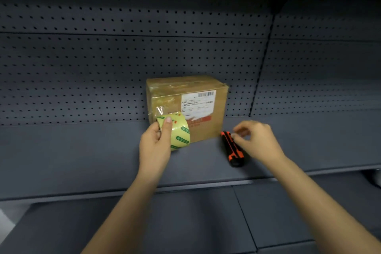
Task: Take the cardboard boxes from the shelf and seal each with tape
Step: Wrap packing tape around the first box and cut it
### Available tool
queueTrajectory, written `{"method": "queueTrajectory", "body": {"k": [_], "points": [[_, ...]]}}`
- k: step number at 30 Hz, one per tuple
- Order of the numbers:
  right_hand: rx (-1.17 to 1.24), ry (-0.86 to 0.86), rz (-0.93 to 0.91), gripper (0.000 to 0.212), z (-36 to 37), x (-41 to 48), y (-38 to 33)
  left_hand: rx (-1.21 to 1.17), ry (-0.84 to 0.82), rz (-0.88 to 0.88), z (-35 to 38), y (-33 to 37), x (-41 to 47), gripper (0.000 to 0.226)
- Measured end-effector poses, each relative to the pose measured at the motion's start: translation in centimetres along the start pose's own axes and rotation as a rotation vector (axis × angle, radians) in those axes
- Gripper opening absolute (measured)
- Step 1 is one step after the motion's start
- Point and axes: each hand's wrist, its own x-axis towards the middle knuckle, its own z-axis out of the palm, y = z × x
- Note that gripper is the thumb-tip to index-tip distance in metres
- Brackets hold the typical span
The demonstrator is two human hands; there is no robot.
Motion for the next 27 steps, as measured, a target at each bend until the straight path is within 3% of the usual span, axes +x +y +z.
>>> {"method": "queueTrajectory", "body": {"k": [3, 6, 8, 11, 14, 20, 24, 27], "points": [[-0.206, -0.094, 0.204, 0.042, 2.1, -0.7, 1.1, 0.025, 0.05, 0.015, 0.8, 0.0, -0.2, 0.035], [-0.345, -0.158, 0.288, 0.062, 3.5, -1.0, 0.6, 0.047, 0.087, 0.024, 1.0, -0.1, -0.3, 0.037], [-0.322, -0.173, 0.322, 0.059, 3.8, -0.8, 0.2, 0.064, 0.098, 0.037, 1.1, -0.1, -0.4, 0.037], [-0.143, -0.178, 0.39, 0.036, 3.3, -0.4, -0.4, 0.09, 0.11, 0.066, 1.2, -0.1, -0.4, 0.039], [0.03, -0.167, 0.452, 0.031, 2.6, -0.2, 0.0, 0.112, 0.112, 0.088, 1.1, -0.1, -0.3, 0.04], [0.498, -0.112, 0.317, 0.017, 0.7, -0.9, 1.3, 0.127, 0.111, 0.101, 1.2, -0.2, -0.2, 0.038], [0.536, -0.131, 0.092, 0.02, -0.3, -1.0, 0.4, 0.148, 0.113, 0.084, 1.1, -0.2, -0.2, 0.041], [0.495, -0.039, -0.027, 0.018, -0.9, -1.1, -0.8, 0.157, 0.119, 0.077, 1.0, 0.1, -0.3, 0.045]]}}
